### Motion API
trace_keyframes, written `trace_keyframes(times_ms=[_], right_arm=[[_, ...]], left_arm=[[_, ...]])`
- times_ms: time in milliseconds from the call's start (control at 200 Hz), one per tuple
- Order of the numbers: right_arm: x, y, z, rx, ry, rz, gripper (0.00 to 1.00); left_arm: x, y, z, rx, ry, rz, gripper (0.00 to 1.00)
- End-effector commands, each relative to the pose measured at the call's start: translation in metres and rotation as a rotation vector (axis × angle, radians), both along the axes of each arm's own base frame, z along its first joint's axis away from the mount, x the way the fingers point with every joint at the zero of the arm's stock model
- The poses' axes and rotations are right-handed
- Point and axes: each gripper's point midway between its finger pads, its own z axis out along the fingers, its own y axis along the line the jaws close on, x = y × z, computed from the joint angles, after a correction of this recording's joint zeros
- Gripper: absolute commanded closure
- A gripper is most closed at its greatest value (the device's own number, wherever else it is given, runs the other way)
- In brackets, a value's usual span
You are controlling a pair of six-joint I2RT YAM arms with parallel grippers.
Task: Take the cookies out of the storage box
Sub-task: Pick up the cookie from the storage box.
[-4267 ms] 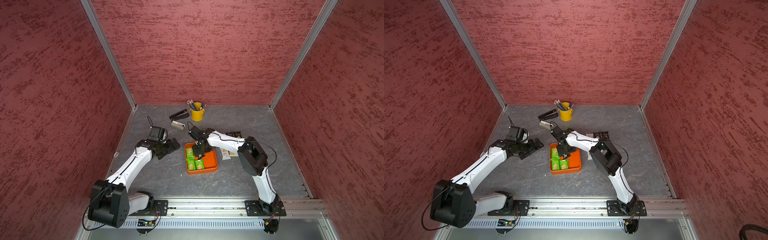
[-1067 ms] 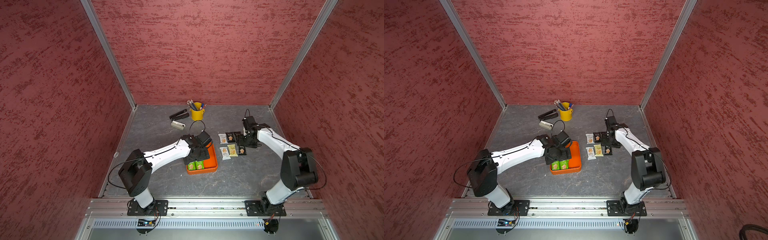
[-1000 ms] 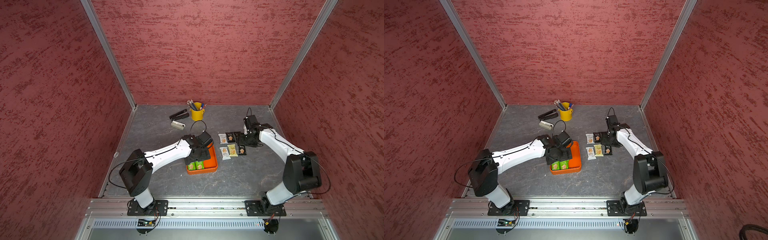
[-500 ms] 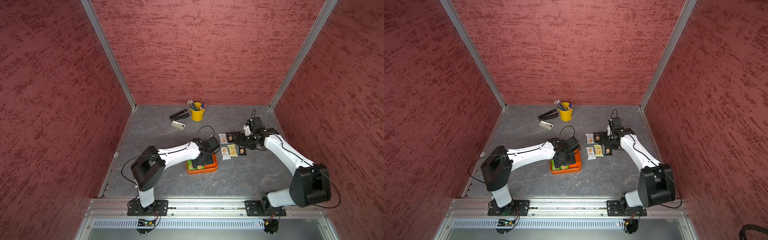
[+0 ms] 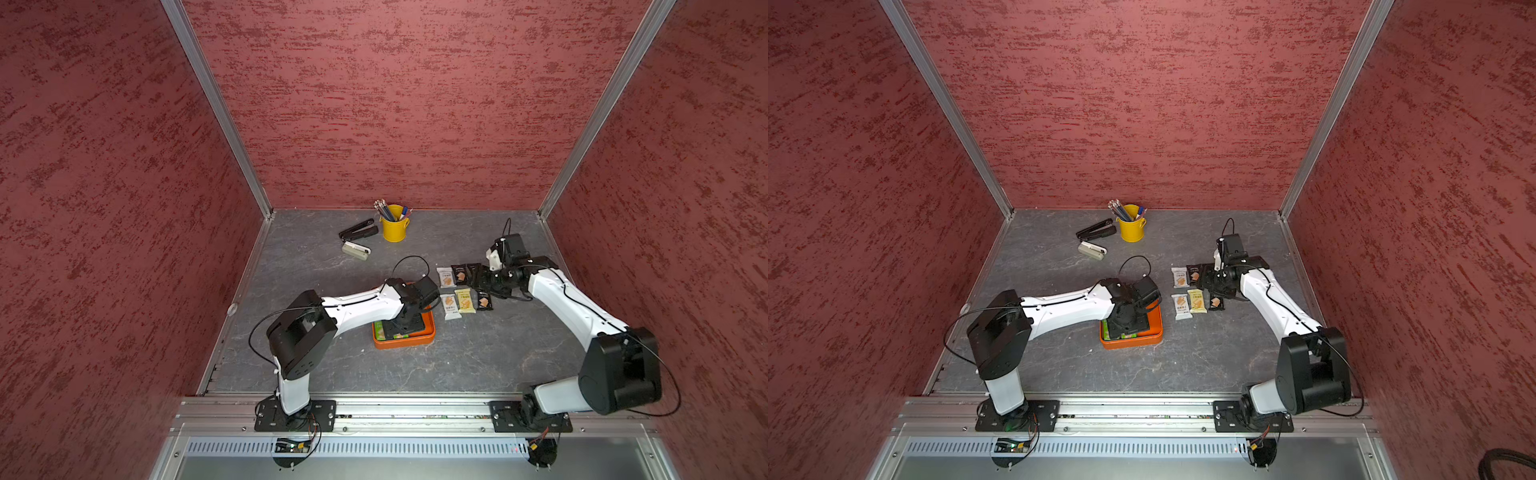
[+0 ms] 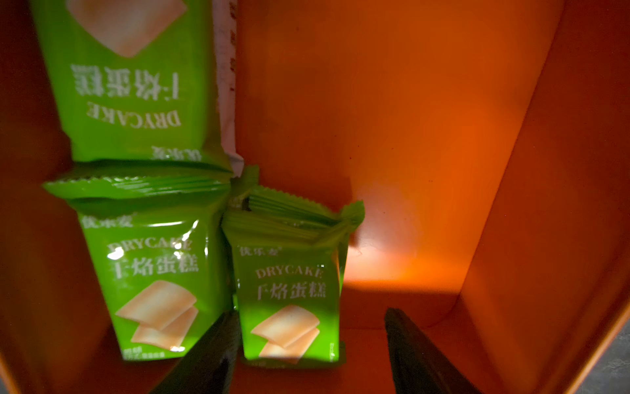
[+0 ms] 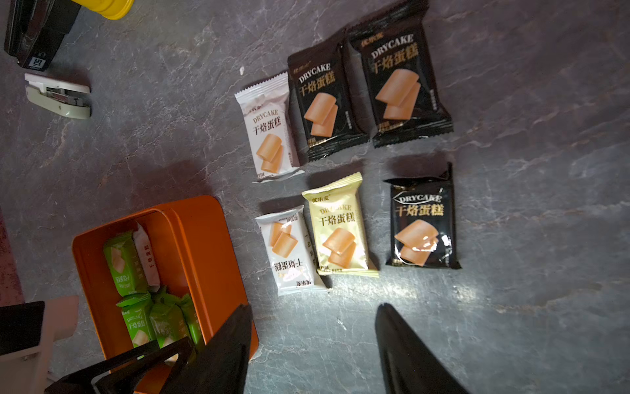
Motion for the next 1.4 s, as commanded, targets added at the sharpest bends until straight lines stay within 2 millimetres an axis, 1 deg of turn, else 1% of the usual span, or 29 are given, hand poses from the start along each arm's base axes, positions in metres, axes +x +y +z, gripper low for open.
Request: trace_keyframes(times_ms=[0,250,341,476,611,922,1022,1137,1398], right_arm=[[0.007,0.002,0.011,0.018,-0.046,0.011,0.38],[0.008,0.001,0.013,0.012,-0.047,0.012,0.38],[0.008,0.002,0.012,0.014,-0.043,0.014,0.38],[0.009,0.002,0.012,0.012,-0.043,0.015,0.39],[0.009,0.002,0.011,0.013,-0.037,0.015,0.39],[0.008,0.002,0.012,0.014,-0.037,0.017,0.39],[0.008,0.003,0.013,0.018,-0.037,0.014,0.39],[0.006,0.005,0.014,0.037,-0.025,0.014,0.39],[0.000,0.017,0.011,0.094,0.011,0.039,0.41]], left_arm=[[-0.003,0.006,-0.010,0.045,0.005,0.007,0.28],[0.001,0.003,-0.017,0.043,-0.001,0.003,0.31],[0.002,0.003,-0.017,0.044,-0.006,0.000,0.34],[0.004,0.003,-0.017,0.044,-0.012,-0.001,0.40],[0.005,0.002,-0.017,0.036,-0.015,-0.007,0.51],[0.008,0.002,-0.016,0.027,-0.025,-0.006,0.59],[0.010,0.002,-0.013,0.021,-0.029,-0.005,0.59],[0.014,0.003,-0.004,0.014,-0.036,-0.015,0.59],[0.033,0.011,0.020,-0.011,-0.065,-0.033,0.60]])
